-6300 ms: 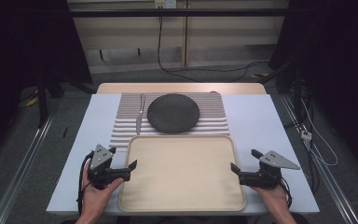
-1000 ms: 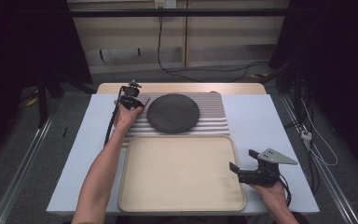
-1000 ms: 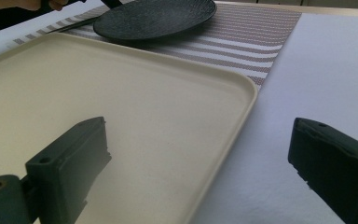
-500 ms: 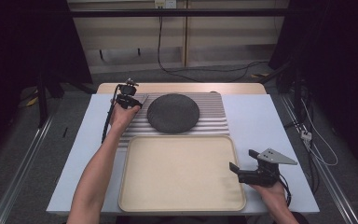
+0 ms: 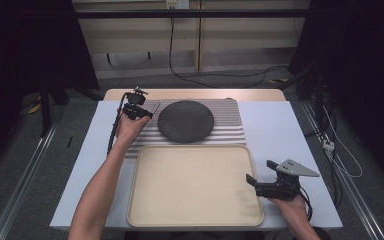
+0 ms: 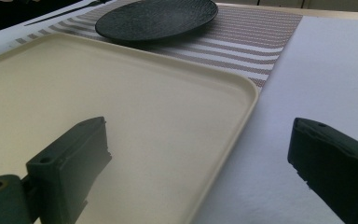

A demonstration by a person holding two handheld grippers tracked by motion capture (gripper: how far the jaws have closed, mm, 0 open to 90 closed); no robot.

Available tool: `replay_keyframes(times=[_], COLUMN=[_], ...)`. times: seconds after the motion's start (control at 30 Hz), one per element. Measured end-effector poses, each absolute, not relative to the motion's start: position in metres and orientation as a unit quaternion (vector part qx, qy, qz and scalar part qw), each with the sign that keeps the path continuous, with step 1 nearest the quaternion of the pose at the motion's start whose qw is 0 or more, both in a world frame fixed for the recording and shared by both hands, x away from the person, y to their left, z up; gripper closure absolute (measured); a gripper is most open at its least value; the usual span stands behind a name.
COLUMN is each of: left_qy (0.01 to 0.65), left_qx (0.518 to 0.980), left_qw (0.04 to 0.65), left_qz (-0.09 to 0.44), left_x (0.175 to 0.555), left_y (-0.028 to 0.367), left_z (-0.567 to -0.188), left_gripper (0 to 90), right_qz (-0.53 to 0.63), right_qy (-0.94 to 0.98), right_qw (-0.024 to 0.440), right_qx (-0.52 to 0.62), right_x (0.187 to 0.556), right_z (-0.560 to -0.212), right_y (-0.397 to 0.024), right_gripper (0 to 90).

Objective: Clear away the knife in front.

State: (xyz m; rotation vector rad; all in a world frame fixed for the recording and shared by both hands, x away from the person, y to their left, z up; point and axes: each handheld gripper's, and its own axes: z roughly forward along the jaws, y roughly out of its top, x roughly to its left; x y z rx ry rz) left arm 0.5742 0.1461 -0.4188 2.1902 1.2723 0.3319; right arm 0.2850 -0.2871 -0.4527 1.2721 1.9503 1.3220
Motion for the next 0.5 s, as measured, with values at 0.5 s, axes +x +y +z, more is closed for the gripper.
replay_keyframes(times=[0.5], left_qy=[0.458], left_qx=[0.824], left_qw=[0.305], left_qz=[0.136], left_x=[0.553], left_y=[0.146], left_z=[-0.395], left_gripper=[79.9], right_qz=[0.485], right_qy=[0.707], right_qw=[0.227], right_qx=[0.462], right_x=[0.284], right_z=[-0.452], right_y=[-0.286], right_gripper=[5.7])
